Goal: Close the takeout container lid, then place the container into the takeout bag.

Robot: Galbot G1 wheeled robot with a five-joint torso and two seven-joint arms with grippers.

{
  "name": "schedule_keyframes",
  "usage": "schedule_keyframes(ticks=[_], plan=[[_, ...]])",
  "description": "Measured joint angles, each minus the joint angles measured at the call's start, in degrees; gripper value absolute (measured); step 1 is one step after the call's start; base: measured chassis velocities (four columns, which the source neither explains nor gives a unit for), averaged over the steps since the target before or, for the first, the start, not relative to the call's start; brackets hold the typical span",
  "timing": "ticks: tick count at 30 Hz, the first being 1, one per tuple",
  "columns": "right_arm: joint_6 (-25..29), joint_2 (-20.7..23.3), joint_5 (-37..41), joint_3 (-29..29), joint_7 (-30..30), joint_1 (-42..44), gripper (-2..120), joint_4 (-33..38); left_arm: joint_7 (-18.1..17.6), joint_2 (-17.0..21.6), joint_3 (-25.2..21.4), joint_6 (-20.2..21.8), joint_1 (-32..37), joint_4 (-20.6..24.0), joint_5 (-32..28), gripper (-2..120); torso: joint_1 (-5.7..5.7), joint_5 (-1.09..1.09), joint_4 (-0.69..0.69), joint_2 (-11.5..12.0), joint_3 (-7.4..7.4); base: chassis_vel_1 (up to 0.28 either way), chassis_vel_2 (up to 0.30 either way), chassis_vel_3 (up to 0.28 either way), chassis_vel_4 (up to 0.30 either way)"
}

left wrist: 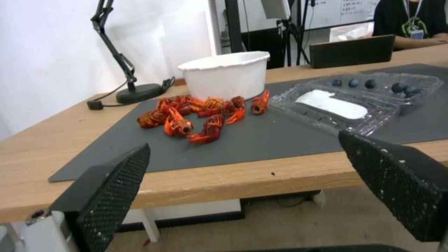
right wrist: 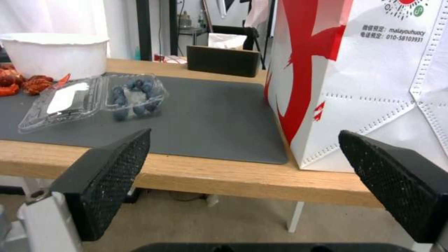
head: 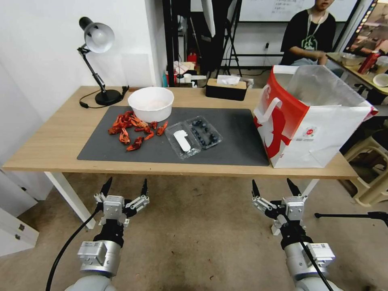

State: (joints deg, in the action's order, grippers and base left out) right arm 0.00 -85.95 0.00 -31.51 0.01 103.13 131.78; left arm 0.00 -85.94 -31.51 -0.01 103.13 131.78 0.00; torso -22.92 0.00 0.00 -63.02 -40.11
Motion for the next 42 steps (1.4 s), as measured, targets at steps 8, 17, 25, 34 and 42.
schedule_keyframes(ticks=[8, 17, 25, 34, 42], plan=[[0.0, 0.0, 0.0, 0.0, 0.0, 0.0, 100, 0.0, 0.0, 0.0, 0.0, 0.0, 0.0, 0.0, 0.0, 100, 0.00, 0.00, 0.00, 0.0, 0.00, 0.000, 0.000, 0.000, 0.000], [0.0, 0.0, 0.0, 0.0, 0.0, 0.0, 100, 0.0, 0.0, 0.0, 0.0, 0.0, 0.0, 0.0, 0.0, 100, 0.00, 0.00, 0.00, 0.0, 0.00, 0.000, 0.000, 0.000, 0.000], [0.0, 0.0, 0.0, 0.0, 0.0, 0.0, 100, 0.0, 0.0, 0.0, 0.0, 0.0, 0.0, 0.0, 0.0, 100, 0.00, 0.00, 0.00, 0.0, 0.00, 0.000, 0.000, 0.000, 0.000], [-6.8, -0.6, 2.1, -1.8, 0.3, -2.2, 100, 2.2, -0.4, -1.1, 1.4, 7.3, -2.9, 1.5, -6.0, 100, 0.00, 0.00, 0.00, 0.0, 0.00, 0.000, 0.000, 0.000, 0.000], [-20.1, -2.0, 6.1, -5.2, 1.0, -6.6, 100, 6.5, -1.5, -2.0, 3.8, 15.3, -6.1, 4.0, -14.4, 100, 0.00, 0.03, 0.00, 0.0, 0.00, 0.000, 0.000, 0.000, 0.000]])
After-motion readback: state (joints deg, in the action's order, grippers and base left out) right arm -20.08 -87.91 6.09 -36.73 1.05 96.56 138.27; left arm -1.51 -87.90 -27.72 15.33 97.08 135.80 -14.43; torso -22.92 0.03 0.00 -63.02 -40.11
